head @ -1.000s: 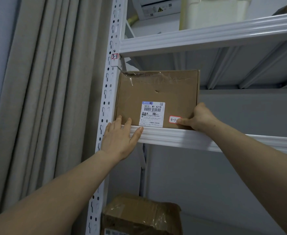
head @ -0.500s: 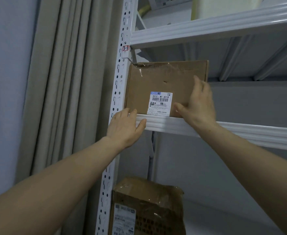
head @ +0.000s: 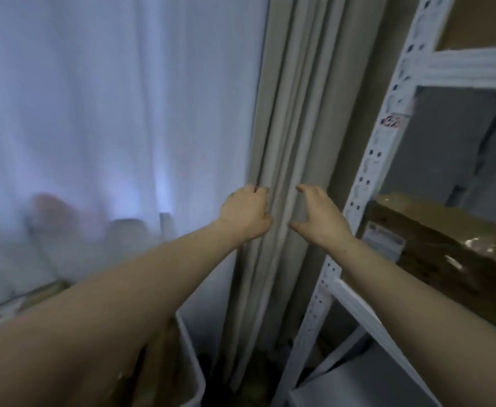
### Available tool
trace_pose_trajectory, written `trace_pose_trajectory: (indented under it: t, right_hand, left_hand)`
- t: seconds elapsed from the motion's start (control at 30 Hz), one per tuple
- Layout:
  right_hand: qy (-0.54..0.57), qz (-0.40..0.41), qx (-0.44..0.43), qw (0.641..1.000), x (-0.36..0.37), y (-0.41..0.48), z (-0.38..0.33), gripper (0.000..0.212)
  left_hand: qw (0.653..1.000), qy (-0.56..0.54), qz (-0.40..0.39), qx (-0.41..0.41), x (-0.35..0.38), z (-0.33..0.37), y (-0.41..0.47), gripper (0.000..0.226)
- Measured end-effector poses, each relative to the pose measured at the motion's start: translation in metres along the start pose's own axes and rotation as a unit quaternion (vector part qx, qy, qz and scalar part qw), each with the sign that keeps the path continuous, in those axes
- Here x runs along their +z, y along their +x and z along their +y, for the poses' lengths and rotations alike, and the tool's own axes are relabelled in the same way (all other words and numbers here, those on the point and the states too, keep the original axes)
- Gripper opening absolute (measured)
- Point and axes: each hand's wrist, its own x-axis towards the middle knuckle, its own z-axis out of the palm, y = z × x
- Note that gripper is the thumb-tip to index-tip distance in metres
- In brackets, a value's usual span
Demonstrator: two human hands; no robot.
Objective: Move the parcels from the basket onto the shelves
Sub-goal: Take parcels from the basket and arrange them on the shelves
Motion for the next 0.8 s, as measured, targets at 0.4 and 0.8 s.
trace_pose_trajectory:
  t: [0.4,0.8]
  right_hand:
    - [0.099,-0.3,-0.084,0.945,0.207,-0.066,-0.145,0.077]
    - [0.188,-0.388,-0.004,0.902,0.362,-0.04,-0.307,0.043]
  left_hand:
    - [0.928,-0.021,-0.128,-0.349,0.058,-0.21,-0.23,0.052]
    - [0.789,-0.122,0.018,-0.602,0.038,-0.424,-0.319,0.045]
